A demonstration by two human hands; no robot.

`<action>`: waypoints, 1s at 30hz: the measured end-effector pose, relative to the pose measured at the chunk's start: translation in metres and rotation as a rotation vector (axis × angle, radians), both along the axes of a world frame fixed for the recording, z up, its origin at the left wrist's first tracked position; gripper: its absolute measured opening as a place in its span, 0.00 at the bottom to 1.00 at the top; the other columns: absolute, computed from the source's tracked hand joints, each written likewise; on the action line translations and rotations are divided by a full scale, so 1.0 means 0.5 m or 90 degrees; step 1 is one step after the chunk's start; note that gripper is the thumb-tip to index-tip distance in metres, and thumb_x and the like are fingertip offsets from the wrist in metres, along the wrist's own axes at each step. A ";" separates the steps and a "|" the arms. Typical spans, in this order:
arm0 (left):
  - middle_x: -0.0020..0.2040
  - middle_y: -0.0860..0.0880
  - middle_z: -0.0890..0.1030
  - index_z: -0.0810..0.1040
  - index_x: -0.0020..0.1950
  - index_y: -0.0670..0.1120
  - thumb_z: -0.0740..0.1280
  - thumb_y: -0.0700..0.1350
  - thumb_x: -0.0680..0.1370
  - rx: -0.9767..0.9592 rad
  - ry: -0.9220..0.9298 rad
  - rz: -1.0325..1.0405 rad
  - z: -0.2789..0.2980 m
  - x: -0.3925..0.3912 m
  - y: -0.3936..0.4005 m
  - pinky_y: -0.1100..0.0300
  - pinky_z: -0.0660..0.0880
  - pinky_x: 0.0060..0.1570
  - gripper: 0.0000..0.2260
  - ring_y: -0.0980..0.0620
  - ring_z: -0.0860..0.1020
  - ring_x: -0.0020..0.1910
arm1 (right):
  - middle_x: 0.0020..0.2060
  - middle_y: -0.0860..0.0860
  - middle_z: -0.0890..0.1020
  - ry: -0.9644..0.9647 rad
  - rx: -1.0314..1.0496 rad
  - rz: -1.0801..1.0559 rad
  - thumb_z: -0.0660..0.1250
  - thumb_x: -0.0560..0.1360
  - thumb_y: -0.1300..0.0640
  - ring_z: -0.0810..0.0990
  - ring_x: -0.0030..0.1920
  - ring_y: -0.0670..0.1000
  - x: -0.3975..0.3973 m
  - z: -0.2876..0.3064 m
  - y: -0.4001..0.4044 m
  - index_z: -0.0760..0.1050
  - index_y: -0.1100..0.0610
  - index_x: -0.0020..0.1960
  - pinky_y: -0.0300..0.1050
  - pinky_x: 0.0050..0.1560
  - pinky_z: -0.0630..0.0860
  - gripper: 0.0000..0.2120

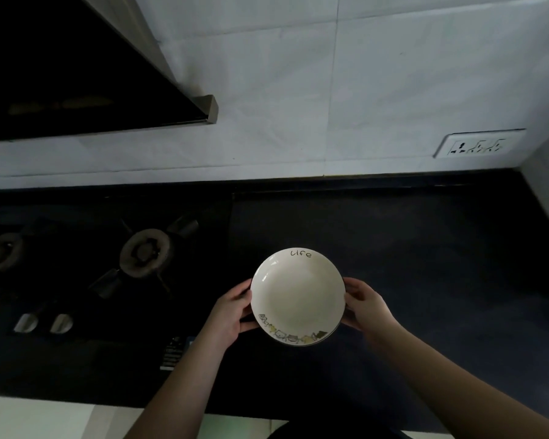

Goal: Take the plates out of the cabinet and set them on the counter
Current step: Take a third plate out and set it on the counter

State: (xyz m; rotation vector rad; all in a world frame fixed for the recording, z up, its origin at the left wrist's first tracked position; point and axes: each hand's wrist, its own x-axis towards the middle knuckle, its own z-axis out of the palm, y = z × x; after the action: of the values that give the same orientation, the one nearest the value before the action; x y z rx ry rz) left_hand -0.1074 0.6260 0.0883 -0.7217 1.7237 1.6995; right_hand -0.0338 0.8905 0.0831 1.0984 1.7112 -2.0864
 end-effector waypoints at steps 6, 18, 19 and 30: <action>0.57 0.49 0.83 0.80 0.56 0.59 0.64 0.41 0.81 0.000 -0.008 0.006 -0.019 -0.010 -0.014 0.44 0.82 0.39 0.13 0.45 0.82 0.56 | 0.55 0.51 0.82 0.003 -0.006 0.003 0.63 0.79 0.63 0.82 0.53 0.54 -0.016 -0.011 -0.004 0.77 0.51 0.59 0.48 0.40 0.83 0.12; 0.60 0.50 0.81 0.78 0.65 0.55 0.64 0.41 0.82 -0.044 0.012 -0.003 -0.036 -0.030 -0.018 0.50 0.82 0.36 0.15 0.48 0.80 0.57 | 0.53 0.48 0.82 -0.023 0.005 0.016 0.63 0.79 0.63 0.82 0.52 0.51 -0.038 -0.028 -0.018 0.77 0.49 0.57 0.46 0.39 0.82 0.13; 0.60 0.49 0.81 0.77 0.65 0.55 0.64 0.41 0.82 -0.047 0.015 -0.003 -0.036 -0.032 -0.017 0.50 0.82 0.36 0.15 0.48 0.80 0.57 | 0.53 0.48 0.83 -0.023 0.006 0.013 0.63 0.79 0.64 0.82 0.52 0.51 -0.039 -0.029 -0.018 0.77 0.49 0.57 0.45 0.38 0.82 0.13; 0.59 0.51 0.76 0.79 0.57 0.57 0.64 0.40 0.81 -0.094 0.063 -0.015 -0.042 -0.035 -0.018 0.52 0.82 0.34 0.12 0.55 0.77 0.52 | 0.52 0.46 0.82 -0.020 0.041 0.023 0.64 0.79 0.62 0.82 0.52 0.50 -0.047 -0.034 -0.024 0.77 0.46 0.56 0.45 0.38 0.83 0.12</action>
State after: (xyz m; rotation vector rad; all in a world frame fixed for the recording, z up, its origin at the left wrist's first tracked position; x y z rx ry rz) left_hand -0.1250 0.6172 0.0675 -0.6885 1.9352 1.6289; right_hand -0.0571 0.8788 0.0659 1.1046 1.7822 -1.9950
